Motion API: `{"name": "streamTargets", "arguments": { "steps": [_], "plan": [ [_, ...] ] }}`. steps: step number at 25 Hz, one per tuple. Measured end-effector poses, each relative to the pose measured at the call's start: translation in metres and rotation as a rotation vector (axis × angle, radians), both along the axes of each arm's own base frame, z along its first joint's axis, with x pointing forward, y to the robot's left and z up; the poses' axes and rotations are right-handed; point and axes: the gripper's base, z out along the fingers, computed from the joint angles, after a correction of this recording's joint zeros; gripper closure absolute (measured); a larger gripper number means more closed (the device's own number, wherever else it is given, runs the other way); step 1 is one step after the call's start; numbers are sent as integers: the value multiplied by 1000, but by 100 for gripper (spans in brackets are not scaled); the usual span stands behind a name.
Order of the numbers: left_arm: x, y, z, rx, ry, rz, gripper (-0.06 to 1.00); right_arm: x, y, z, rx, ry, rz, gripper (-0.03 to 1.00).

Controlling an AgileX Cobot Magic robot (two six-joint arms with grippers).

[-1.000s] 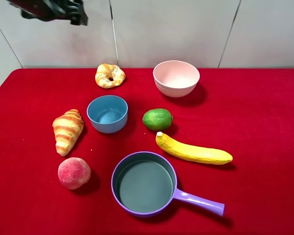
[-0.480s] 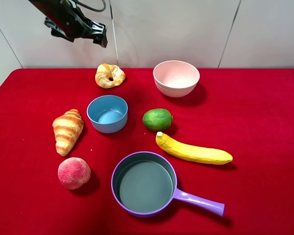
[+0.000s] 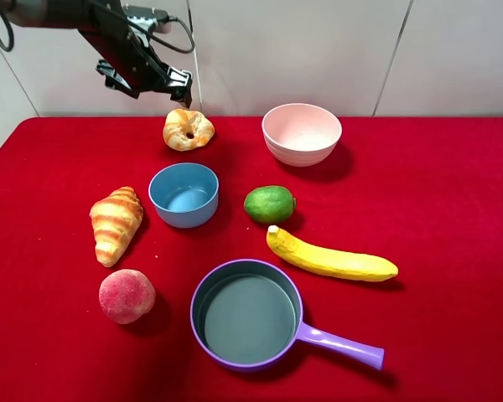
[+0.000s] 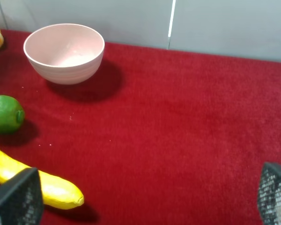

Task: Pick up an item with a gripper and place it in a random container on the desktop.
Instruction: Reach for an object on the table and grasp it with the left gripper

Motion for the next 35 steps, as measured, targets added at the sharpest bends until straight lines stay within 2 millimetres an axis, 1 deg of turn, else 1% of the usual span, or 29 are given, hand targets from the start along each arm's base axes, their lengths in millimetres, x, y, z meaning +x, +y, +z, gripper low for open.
{"name": "streamTargets", "arguments": {
  "steps": [13,20,25,28,29,35],
  "plan": [
    [6,-2,-39,16,55,0,-4,0,0,0,0,0,0,27],
    [12,-2,-48,27,12,-10,-4,0,0,0,0,0,0,27],
    [17,-3,-64,32,22,-12,-4,0,0,0,0,0,0,27],
    [19,-4,-68,30,14,-12,-4,0,0,0,0,0,0,27],
    [21,-4,-72,27,2,-12,-4,0,0,0,0,0,0,27],
    [25,-5,-75,16,-36,-12,-4,0,0,0,0,0,0,27]
  ]
}}
